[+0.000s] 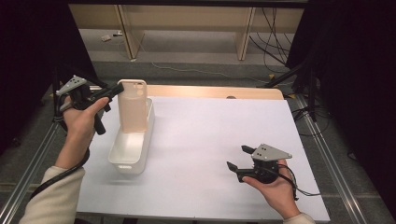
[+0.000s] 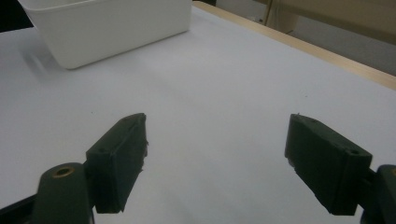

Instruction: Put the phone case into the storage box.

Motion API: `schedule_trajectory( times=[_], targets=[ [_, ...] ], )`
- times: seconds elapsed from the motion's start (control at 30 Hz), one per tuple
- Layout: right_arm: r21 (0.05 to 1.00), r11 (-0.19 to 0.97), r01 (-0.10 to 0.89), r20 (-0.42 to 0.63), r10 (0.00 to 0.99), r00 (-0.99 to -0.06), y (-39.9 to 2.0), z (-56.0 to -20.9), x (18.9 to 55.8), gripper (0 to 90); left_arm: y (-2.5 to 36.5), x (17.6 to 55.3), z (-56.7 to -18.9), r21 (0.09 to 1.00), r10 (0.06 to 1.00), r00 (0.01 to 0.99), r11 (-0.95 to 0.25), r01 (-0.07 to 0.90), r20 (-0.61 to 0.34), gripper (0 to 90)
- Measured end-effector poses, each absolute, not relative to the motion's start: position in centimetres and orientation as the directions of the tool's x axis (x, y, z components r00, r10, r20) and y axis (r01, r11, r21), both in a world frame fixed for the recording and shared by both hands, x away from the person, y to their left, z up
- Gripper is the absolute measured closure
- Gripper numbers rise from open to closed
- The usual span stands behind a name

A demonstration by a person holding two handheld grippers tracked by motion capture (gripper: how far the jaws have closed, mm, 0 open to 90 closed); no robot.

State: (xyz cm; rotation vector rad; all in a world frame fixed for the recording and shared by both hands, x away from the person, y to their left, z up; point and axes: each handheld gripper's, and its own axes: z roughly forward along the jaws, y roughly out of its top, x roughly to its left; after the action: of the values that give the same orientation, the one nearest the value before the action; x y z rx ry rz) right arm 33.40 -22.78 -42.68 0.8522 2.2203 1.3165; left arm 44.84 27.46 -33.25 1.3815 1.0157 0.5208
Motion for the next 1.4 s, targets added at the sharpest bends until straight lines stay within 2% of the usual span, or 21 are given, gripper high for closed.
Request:
schedule_trajectory(
  times=[1.4],
  targets=[
    [0.888,0.352,0.295,-0.039,0.698,-0.715,-23.3,-42.7,33.2,22.0,28.1,47.6,-34.8,0.962,0.827,0.51,0.126,0.241,-0.236,82.7]
  ],
)
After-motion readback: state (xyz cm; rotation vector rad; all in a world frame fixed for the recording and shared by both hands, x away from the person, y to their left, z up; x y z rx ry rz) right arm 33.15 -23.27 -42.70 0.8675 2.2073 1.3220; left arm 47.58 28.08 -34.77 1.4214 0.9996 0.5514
